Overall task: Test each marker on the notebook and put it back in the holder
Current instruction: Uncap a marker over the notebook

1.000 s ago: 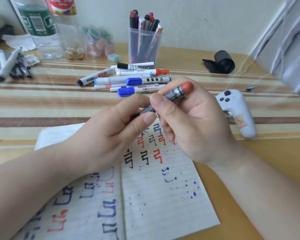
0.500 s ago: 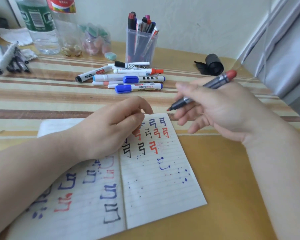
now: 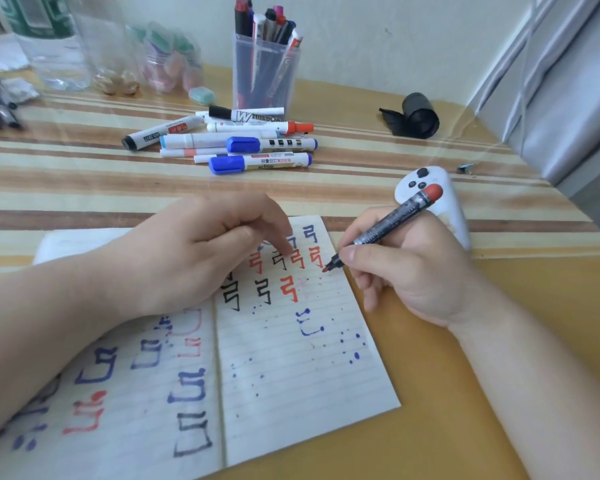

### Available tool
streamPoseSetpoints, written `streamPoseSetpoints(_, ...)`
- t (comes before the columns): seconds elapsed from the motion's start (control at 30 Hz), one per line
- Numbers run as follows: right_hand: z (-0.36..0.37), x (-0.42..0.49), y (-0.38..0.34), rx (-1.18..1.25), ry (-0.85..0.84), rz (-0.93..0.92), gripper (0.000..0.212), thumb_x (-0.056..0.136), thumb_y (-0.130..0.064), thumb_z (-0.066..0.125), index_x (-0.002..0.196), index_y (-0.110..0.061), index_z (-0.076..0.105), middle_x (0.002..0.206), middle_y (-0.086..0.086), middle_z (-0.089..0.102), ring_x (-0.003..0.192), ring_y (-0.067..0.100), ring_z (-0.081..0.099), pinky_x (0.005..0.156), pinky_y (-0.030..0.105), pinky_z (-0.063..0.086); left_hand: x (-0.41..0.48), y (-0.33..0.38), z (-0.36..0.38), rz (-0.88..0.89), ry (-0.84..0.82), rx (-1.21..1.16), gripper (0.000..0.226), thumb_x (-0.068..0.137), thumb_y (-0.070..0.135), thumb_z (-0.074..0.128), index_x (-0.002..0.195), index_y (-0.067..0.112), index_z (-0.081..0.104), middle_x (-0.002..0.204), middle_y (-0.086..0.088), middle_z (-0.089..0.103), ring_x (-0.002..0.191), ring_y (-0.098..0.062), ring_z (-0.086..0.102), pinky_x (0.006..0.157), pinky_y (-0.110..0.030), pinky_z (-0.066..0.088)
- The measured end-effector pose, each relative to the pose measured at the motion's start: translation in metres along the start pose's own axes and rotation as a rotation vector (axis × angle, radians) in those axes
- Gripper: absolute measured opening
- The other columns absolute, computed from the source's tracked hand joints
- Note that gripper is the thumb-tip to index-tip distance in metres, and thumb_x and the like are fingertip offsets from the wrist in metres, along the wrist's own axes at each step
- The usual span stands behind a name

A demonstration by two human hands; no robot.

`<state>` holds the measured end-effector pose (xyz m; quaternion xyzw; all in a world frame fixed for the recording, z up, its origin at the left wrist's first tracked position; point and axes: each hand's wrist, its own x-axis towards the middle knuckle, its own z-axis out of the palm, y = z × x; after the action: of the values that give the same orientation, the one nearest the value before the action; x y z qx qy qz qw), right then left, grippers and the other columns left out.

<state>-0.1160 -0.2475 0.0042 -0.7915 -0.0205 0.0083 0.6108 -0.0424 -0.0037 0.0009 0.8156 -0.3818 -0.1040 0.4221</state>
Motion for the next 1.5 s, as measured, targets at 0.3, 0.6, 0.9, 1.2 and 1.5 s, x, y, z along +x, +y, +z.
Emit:
streamPoseSetpoints(0.3, 0.0018, 0.0001, -0.0021, -0.143, -0.01, -0.027, 0.006, 0.08, -0.014, 0.069, 0.077, -0.009, 0.069, 0.054, 0.009, 0.059, 0.04, 0.027, 0.058, 0.044, 0.036, 0.046, -0.001, -0.0009, 0.0057, -0.019, 0.018, -0.05, 0.042, 0.091, 0.053, 0.038, 0.105, 0.028, 0.069, 0.103, 0.008, 0.075, 0.096, -0.013, 0.07, 0.083, -0.033, 0.054)
streamPoseSetpoints(0.6, 0.0033, 0.0007, -0.0003, -0.182, -0.007, -0.057, 0.01, 0.082, -0.018, 0.069, 0.078, -0.008, 0.068, 0.053, 0.01, 0.058, 0.038, 0.025, 0.053, 0.043, 0.027, 0.042, -0.0024, -0.0001, 0.0073, 0.006, 0.023, -0.071, 0.043, 0.09, 0.052, 0.036, 0.103, 0.029, 0.07, 0.102, 0.007, 0.075, 0.097, -0.014, 0.071, 0.082, -0.035, 0.053)
streamPoseSetpoints(0.9, 0.003, 0.001, -0.0004, -0.173, -0.012, -0.053, 0.012, 0.082, -0.018, 0.071, 0.08, -0.007, 0.07, 0.054, 0.005, 0.06, 0.037, 0.024, 0.052, 0.042, 0.029, 0.042, -0.0015, 0.0041, 0.0032, -0.015, 0.011, -0.042, 0.037, 0.093, 0.043, 0.038, 0.103, 0.031, 0.071, 0.103, 0.015, 0.075, 0.101, -0.009, 0.07, 0.089, -0.036, 0.055)
streamPoseSetpoints(1.2, 0.0023, 0.0004, -0.0003, -0.178, -0.017, -0.062, 0.009, 0.083, -0.018, 0.07, 0.081, -0.009, 0.071, 0.057, 0.007, 0.061, 0.039, 0.024, 0.053, 0.043, 0.032, 0.043, 0.0012, 0.0024, 0.0006, 0.007, -0.01, 0.052, 0.038, 0.1, 0.007, 0.043, 0.106, 0.032, 0.071, 0.105, 0.028, 0.072, 0.107, 0.0, 0.064, 0.089, -0.014, 0.044)
streamPoseSetpoints(1.5, 0.003, 0.001, 0.0006, -0.219, -0.013, -0.059, 0.009, 0.082, -0.02, 0.07, 0.078, -0.013, 0.07, 0.057, 0.017, 0.059, 0.037, 0.025, 0.053, 0.043, 0.03, 0.042, -0.0002, -0.0028, 0.0051, 0.011, 0.011, -0.01, 0.033, 0.096, 0.032, 0.04, 0.103, 0.029, 0.072, 0.102, 0.014, 0.075, 0.097, -0.007, 0.069, 0.085, -0.023, 0.051)
